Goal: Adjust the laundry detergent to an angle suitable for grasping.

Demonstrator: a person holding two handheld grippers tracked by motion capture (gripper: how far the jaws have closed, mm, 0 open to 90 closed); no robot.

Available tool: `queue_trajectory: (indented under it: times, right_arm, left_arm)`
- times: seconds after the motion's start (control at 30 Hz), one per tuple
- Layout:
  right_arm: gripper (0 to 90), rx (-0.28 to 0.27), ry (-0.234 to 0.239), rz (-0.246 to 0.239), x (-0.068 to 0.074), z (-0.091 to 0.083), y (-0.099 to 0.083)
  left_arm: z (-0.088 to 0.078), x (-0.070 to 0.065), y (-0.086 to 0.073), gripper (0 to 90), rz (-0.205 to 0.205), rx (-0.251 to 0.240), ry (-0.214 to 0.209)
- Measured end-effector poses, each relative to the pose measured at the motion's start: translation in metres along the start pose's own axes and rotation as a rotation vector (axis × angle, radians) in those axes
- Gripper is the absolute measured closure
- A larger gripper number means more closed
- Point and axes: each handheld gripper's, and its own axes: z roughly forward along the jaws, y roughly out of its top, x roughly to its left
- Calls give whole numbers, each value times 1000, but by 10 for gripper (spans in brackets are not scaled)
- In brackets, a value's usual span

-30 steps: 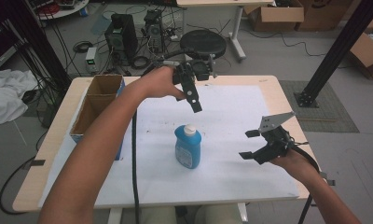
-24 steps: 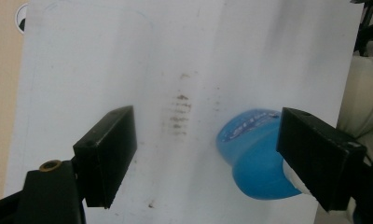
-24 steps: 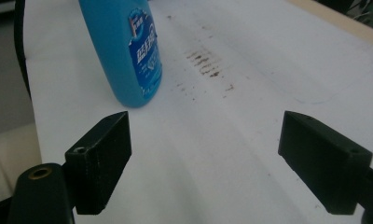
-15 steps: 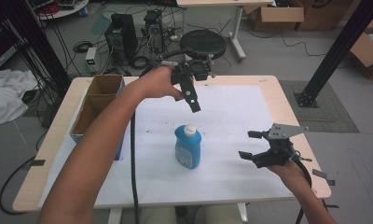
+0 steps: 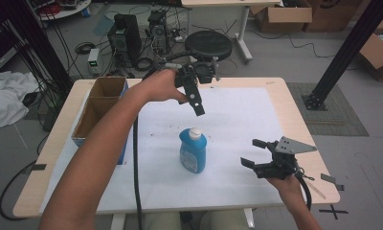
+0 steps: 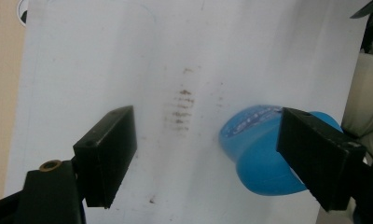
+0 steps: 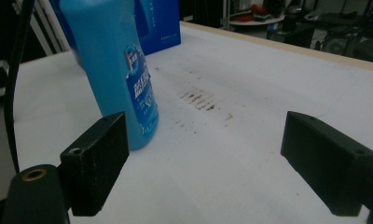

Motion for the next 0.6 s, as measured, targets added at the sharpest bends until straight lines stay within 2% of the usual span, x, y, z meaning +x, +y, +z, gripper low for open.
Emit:
queue_trajectory:
  times: [0.03, 0.17, 0.2, 0.23, 0.3, 0.37, 0.6]
  right_arm:
    - [149, -28, -27, 13, 7, 1, -4]
    - [149, -60, -51, 29, 16, 5, -8]
    - [149, -72, -56, 41, 22, 8, -11]
    - [149, -72, -56, 41, 22, 8, -11]
    - [150, -91, -81, 30, 32, 13, -13]
    - [150, -103, -82, 33, 37, 15, -13]
    - [150, -110, -107, 33, 49, 27, -13]
  left_arm:
    - [1, 0, 0, 209, -1, 0, 1]
    - [1, 1, 0, 209, -3, 3, 1]
    - [1, 1, 0, 209, -2, 3, 1]
    - [1, 1, 0, 209, -2, 3, 1]
    - [1, 1, 0, 209, -2, 5, 3]
    - [1, 1, 0, 209, -2, 3, 3]
    - [1, 2, -1, 209, -2, 0, 6]
